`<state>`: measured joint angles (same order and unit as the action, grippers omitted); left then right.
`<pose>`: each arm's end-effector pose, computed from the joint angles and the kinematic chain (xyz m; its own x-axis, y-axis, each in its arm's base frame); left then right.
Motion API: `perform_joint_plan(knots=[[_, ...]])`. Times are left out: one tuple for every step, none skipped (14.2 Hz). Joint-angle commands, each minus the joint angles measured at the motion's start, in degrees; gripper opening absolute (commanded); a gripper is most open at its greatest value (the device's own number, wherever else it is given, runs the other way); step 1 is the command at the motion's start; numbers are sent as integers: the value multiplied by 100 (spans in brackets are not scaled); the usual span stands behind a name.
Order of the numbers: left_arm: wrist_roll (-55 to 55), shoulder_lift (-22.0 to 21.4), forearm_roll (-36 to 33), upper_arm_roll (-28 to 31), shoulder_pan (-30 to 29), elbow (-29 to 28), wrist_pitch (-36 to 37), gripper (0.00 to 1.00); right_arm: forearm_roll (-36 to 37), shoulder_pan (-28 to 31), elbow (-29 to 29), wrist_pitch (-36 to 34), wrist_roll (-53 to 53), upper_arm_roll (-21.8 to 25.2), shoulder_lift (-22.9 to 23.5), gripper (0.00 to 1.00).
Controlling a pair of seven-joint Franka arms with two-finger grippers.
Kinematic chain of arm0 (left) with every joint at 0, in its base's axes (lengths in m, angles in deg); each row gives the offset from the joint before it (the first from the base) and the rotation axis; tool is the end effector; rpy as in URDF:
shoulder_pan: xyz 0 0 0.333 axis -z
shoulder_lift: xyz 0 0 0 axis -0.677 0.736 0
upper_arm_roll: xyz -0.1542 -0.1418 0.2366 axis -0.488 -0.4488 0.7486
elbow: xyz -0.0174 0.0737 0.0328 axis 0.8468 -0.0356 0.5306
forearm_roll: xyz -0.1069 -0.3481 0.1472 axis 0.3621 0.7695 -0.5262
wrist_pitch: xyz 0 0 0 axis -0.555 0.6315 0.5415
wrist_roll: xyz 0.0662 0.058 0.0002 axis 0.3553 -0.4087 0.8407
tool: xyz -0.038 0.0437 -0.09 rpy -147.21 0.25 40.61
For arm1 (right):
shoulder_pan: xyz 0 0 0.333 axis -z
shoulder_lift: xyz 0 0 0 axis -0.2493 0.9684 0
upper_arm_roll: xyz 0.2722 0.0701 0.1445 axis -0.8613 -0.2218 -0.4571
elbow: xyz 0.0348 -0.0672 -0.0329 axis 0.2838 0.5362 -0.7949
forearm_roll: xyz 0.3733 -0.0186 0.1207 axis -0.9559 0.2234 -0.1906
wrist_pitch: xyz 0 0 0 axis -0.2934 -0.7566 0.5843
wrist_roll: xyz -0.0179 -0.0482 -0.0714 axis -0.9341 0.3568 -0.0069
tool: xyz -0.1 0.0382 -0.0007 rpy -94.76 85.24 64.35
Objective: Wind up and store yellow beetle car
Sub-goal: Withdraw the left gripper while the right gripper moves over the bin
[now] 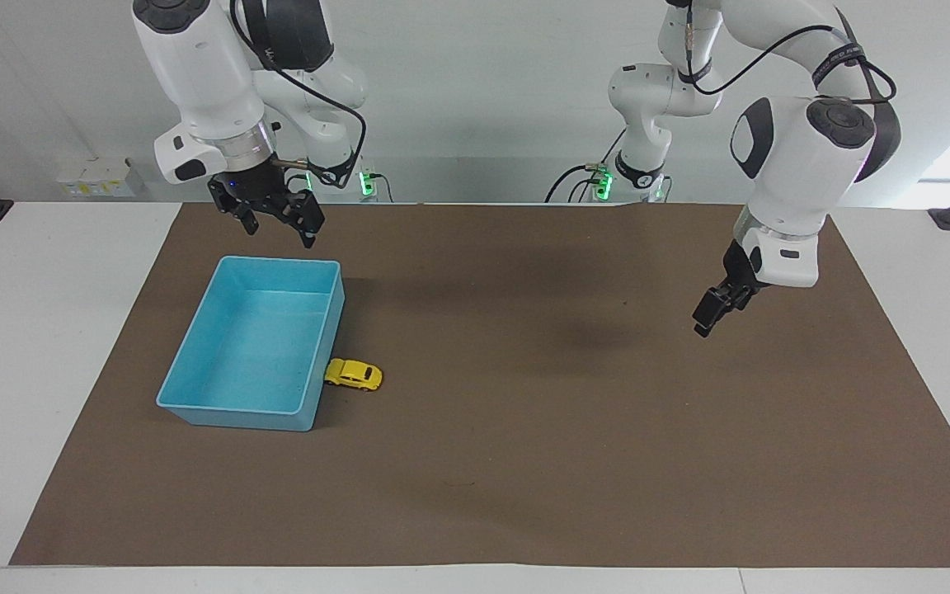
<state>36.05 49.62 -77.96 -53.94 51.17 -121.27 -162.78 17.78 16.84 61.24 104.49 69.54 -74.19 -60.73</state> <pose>0.6088 -0.0999 0.5125 0.8940 0.4404 0.0823 0.4362 -0.8975 0.0646 0.5598 0.0808 0.5917 0.9353 -0.3519 -0.0388 -0.3514 -0.9360 0.0186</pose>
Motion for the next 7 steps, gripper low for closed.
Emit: perform_joint_plan(knots=[[-1058, -158, -12, -28, -170, -100, 131, 100, -41, -3, -129, 54, 670, -50, 189, 100], [-1497, -185, -12, -28, -188, -100, 192, 100, -41, -20, -129, 80, 925, -76, 224, 100], [-1972, -185, -12, -28, -214, -91, 297, 100, -41, -99, -129, 141, 1171, -103, 250, 100], [-2464, -202, -12, -20, -214, -91, 376, 100, -41, -134, -94, 220, 1391, -103, 250, 100], [-2869, -237, -12, -20, -284, -91, 394, 100, -50, -135, -85, 230, 1654, -103, 250, 100], [-3143, -272, -12, -28, -346, -74, 412, 100, -206, -144, -42, 273, 1987, -103, 250, 100], [-3276, -307, -12, -28, -355, -65, 464, 100, -460, -144, -6, 300, 2391, -103, 259, 100]])
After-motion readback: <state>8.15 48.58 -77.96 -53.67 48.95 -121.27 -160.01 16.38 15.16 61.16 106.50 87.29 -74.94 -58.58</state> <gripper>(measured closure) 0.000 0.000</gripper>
